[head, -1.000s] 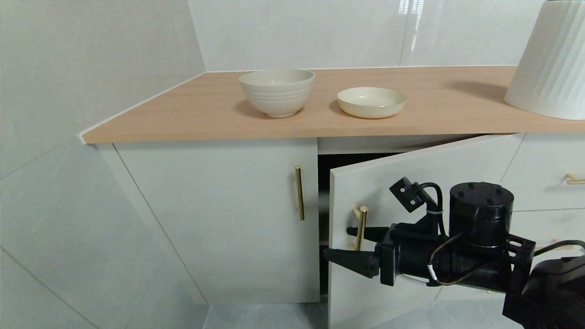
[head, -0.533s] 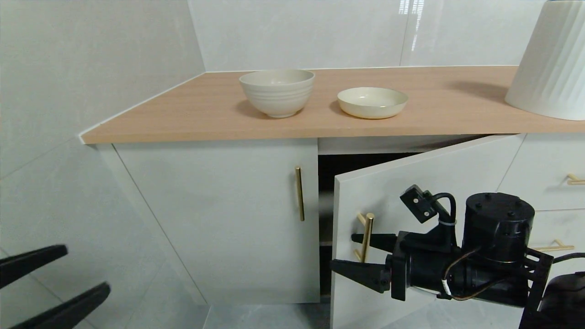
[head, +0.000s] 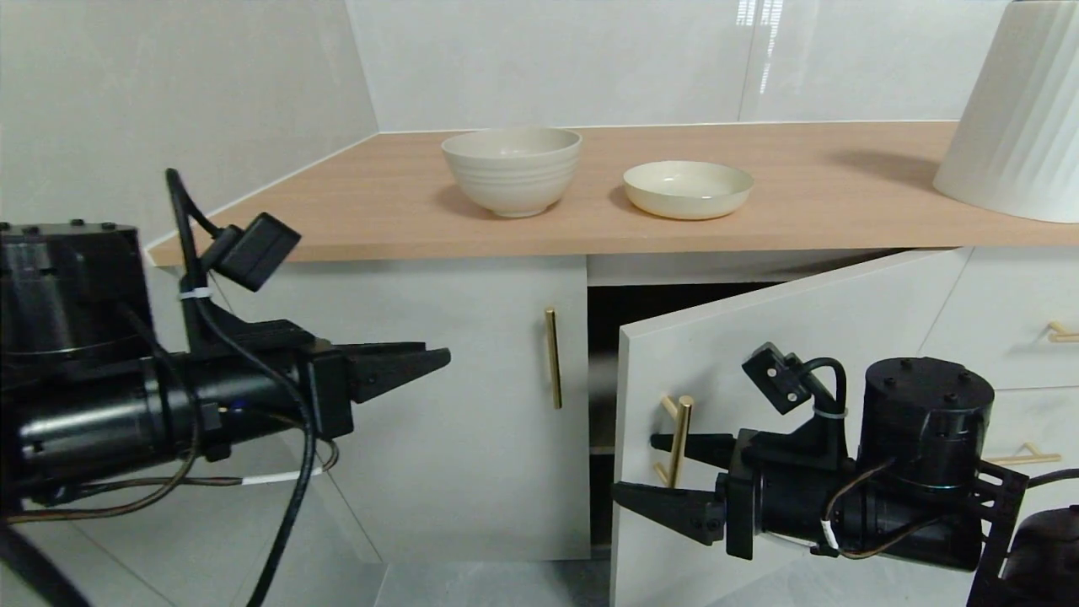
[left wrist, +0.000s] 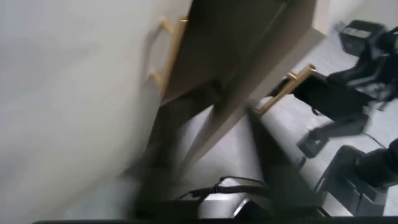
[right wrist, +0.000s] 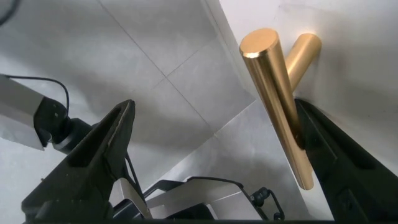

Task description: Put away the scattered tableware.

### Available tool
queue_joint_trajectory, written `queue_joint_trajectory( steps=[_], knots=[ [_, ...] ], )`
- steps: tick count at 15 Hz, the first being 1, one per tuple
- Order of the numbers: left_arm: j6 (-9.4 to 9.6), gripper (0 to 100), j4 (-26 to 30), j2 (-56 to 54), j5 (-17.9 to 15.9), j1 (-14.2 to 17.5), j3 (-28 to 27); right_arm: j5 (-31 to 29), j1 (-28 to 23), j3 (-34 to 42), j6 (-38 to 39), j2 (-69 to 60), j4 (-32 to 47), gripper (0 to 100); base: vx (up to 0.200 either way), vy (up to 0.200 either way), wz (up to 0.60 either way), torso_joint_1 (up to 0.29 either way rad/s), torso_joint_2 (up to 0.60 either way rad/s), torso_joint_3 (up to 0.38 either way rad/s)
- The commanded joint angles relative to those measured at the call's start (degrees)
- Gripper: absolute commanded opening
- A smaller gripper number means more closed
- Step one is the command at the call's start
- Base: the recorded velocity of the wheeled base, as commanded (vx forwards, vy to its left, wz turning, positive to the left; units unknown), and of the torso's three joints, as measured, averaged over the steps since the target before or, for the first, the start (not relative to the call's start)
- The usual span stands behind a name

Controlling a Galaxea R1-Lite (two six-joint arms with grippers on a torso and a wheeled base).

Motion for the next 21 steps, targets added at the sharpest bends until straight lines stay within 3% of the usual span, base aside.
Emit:
queue_joint_trajectory(
  steps=[1, 5, 8, 13, 17, 21],
  knots=[
    [-0.11, 0, -3.9, 9.5, -0.1, -3.0, -2.3, -0.1, -0.1, 0.3, -0.1, -1.1, 0.0, 100, 0.0, 0.0, 0.0, 0.0, 0.0, 0.0],
    [-0.2, 0, -15.4, 18.0, -0.2, -10.3, -0.1, -0.2, -0.1, 0.5, -0.1, -1.1, 0.0, 100, 0.0, 0.0, 0.0, 0.0, 0.0, 0.0],
    [-0.28, 0, -22.9, 28.8, -0.3, -12.9, -4.0, -0.3, -0.1, 0.5, -0.1, -1.1, -0.1, 100, 0.0, 0.0, 0.0, 0.0, 0.0, 0.0],
    [-0.28, 0, -24.0, 31.5, -0.3, -16.6, -6.7, -0.2, -0.1, 1.2, -1.3, -0.8, -0.1, 100, 0.0, 0.0, 0.0, 0.0, 0.0, 0.0],
    [-1.51, 0, -24.0, 32.6, -0.2, -19.8, -9.4, -0.5, -0.4, 1.2, -1.7, -1.0, -0.1, 100, 0.0, 0.0, 0.0, 0.0, 0.0, 0.0],
    [-1.51, 0, -24.0, 32.7, -0.3, -20.9, -10.3, -0.9, -6.1, 1.2, -4.4, -1.8, -0.1, 100, 0.0, 0.0, 0.0, 0.0, 0.0, 0.0]
  ],
)
